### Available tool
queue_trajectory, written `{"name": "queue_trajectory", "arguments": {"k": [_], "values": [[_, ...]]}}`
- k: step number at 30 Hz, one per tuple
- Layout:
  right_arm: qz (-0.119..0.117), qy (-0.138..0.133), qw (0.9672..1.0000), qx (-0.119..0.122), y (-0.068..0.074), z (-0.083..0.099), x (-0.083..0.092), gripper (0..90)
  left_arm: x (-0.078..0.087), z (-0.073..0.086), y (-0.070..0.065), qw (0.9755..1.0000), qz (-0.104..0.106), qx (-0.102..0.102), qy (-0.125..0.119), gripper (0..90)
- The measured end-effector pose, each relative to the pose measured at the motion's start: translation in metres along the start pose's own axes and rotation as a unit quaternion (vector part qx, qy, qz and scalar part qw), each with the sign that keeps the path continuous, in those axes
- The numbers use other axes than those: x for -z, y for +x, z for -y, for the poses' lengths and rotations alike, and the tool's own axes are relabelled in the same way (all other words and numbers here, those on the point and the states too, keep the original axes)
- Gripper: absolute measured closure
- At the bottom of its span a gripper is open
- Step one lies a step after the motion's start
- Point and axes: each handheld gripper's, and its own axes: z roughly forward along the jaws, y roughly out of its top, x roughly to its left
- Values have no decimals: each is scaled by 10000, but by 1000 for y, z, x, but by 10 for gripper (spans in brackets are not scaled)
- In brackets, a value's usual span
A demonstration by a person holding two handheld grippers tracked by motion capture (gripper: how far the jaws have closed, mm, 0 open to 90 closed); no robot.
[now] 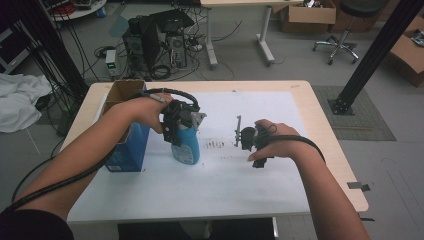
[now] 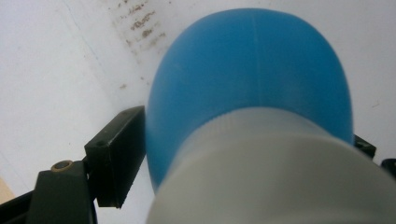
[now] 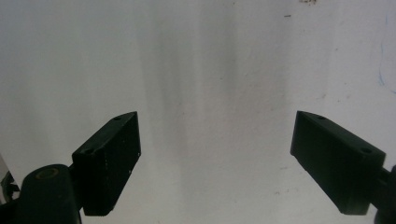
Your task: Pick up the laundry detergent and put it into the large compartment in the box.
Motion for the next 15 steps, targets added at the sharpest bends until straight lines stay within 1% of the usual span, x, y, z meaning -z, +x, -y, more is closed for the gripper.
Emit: {"name": "queue_trajectory", "arguments": {"k": [7, 15], "values": [[4, -29, 10000, -14, 0, -1, 0, 162, 0, 1, 0, 10000, 11, 11, 3, 250], [3, -7, 10000, -22, 0, -1, -1, 162, 1, -1, 0, 9999, 100, -5, 53, 290]]}}
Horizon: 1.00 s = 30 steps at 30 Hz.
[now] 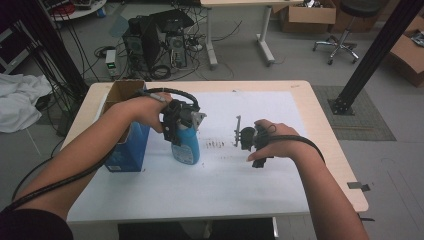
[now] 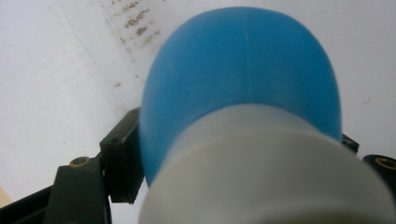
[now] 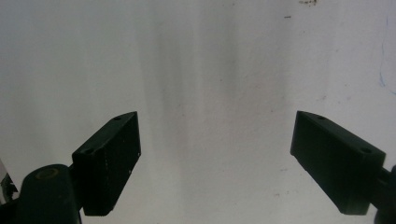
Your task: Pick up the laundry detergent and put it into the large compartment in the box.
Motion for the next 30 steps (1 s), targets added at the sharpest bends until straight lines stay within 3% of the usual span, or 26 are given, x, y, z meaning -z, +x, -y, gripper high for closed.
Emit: {"name": "queue_trajectory", "arguments": {"k": [8, 15, 18, 20, 24, 25, 28, 30], "values": [[2, 15, 10000, 2, 0, -1, -1, 162, 1, -2, 0, 9999, 106, -16, 62, 384], [-10, 28, 10000, -6, 0, -1, -3, 163, 1, -4, -1, 9998, 111, -79, 107, 404], [-3, 30, 10000, -4, 0, -2, -3, 162, 2, -6, -1, 9998, 122, 7, 154, 405], [-10, 23, 10000, 6, 0, -1, -2, 162, 9, -6, -2, 9997, 68, 204, 92, 406], [7, 26, 10000, 6, 0, 0, -1, 162, 25, -4, -1, 9979, 159, 627, 46, 406], [7, 26, 10000, 6, 0, 0, -1, 162, 25, -4, -1, 9979, 159, 627, 46, 406], [32, -8, 10000, 9, 0, 1, 0, 162, 36, -1, -1, 9956, 207, 915, 47, 406], [25, -31, 10000, 26, 1, 1, 1, 162, 46, 1, -1, 9917, 261, 1253, 79, 405]]}}
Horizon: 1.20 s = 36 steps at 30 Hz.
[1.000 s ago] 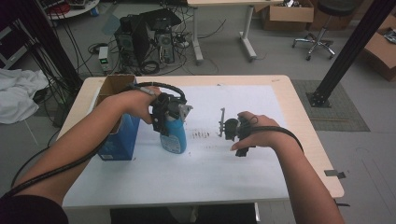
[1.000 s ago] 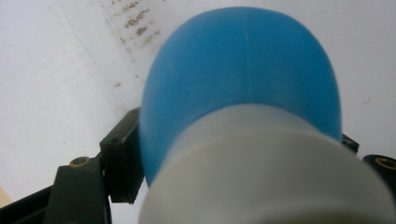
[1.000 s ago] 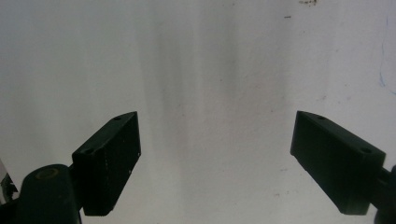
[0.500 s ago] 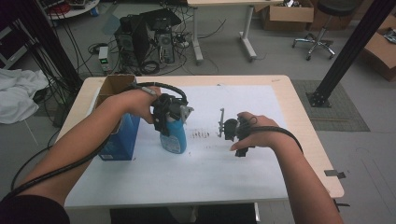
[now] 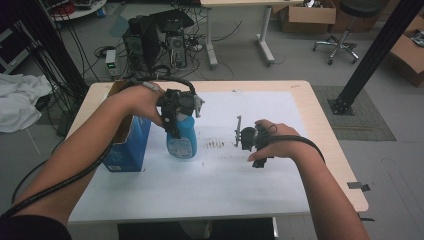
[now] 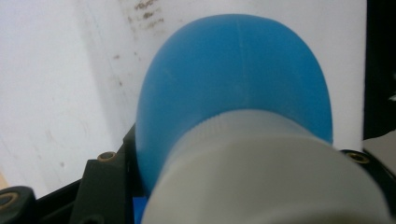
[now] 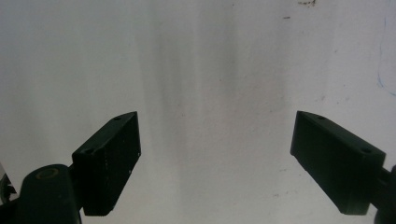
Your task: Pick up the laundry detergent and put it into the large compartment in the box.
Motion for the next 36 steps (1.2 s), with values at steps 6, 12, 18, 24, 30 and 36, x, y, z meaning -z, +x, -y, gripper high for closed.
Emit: {"name": "queue_trajectory", "arguments": {"k": [6, 12, 18, 24, 30, 36], "values": [[43, -53, 10000, 59, -1, -1, 1, 162, 14, 3, -4, 9987, -89, 498, 96, 405], [53, -87, 9999, 136, 0, -3, 2, 162, 29, 9, -1, 9913, -140, 1304, 46, 406], [37, -81, 9998, 204, 0, -5, 1, 162, 55, 14, -1, 9758, -331, 2159, -64, 407], [70, -32, 9996, 274, 0, -9, 1, 162, 75, 20, 1, 9612, -190, 2745, -222, 407], [66, -16, 9995, 319, 0, -14, 4, 163, 105, 35, 9, 9254, -4, 3767, -410, 407], [70, 14, 9993, 360, 1, -15, 4, 163, 116, 49, 14, 8929, 180, 4491, -260, 406]]}}
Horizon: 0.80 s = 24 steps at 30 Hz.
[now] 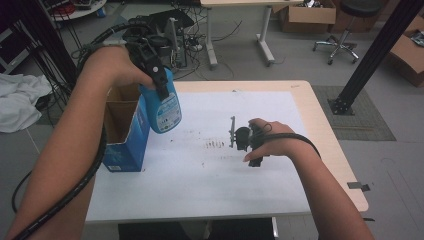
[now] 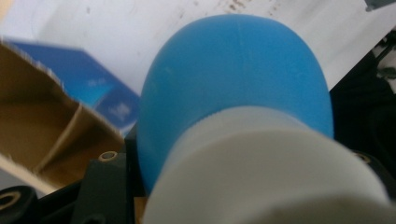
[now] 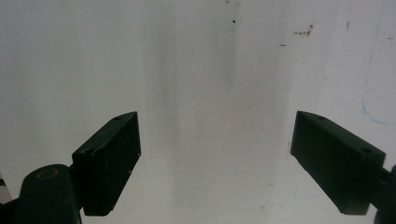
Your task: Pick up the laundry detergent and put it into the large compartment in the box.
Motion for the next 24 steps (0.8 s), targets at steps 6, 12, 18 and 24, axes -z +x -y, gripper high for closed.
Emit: {"name": "queue_trajectory", "arguments": {"k": [6, 12, 18, 24], "values": [[19, 1, 10000, -7, 1, 2, 1, 162, 12, 7, 13, 9976, 46, 696, 20, 407], [48, -39, 10000, 13, 1, 3, 3, 163, 31, 22, 29, 9899, 20, 1407, -161, 407], [67, -59, 9999, 49, 2, 3, 3, 162, 46, 44, 49, 9735, -198, 2277, -110, 407], [78, -92, 9999, 57, 0, 3, 4, 162, 53, 61, 62, 9590, -305, 2813, -143, 407]]}}
